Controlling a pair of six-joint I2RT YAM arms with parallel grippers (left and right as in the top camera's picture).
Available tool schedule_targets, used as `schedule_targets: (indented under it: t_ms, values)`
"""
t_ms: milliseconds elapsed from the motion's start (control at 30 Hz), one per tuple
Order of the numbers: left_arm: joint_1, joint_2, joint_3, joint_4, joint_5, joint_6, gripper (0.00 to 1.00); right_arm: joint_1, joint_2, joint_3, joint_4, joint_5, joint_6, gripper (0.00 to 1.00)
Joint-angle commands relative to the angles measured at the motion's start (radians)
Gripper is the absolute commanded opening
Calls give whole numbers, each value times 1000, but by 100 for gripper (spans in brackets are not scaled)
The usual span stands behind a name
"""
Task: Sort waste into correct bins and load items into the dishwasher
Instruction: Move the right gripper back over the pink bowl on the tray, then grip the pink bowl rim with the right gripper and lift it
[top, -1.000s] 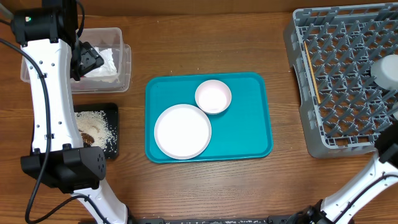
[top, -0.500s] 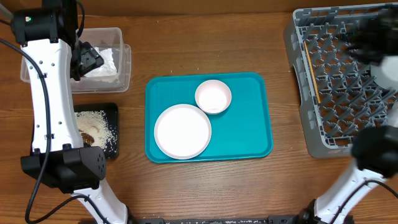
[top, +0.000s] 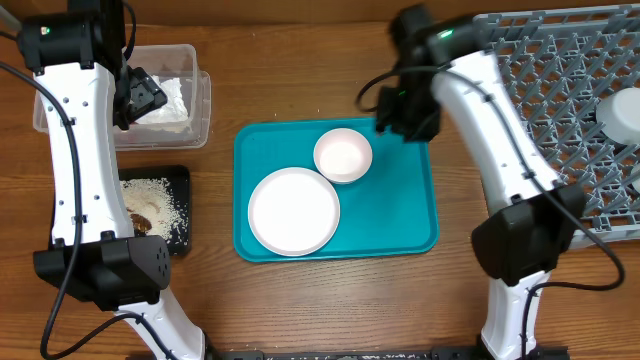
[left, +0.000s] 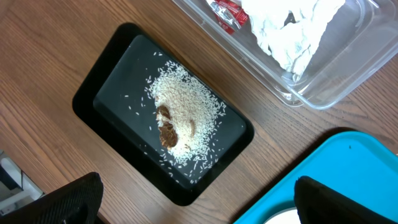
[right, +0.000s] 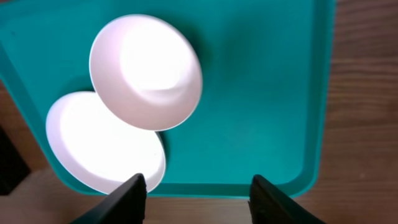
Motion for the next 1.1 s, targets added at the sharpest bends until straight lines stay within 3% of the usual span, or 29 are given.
schedule_targets:
  t_ms: [0,133,300,567,867,1067]
  values:
    - [-7,-19,17,-2,0,12,100,69,1,-55,58,49,43,63]
    - [-7,-19,17,-2,0,12,100,147,1,-146,224,49,47,70]
    - [-7,-19,17,-2,0,12,100,213,31,-248,457,47,111,70]
    - [-7,-19,17,-2,0,12,100,246,136,-264,574,126,177,67]
    - [-7,-19,17,-2,0,12,100,290,193,-264,631,267,249,53]
    - [-7,-19,17,-2,0,12,100,293,204,-248,628,266,264,24]
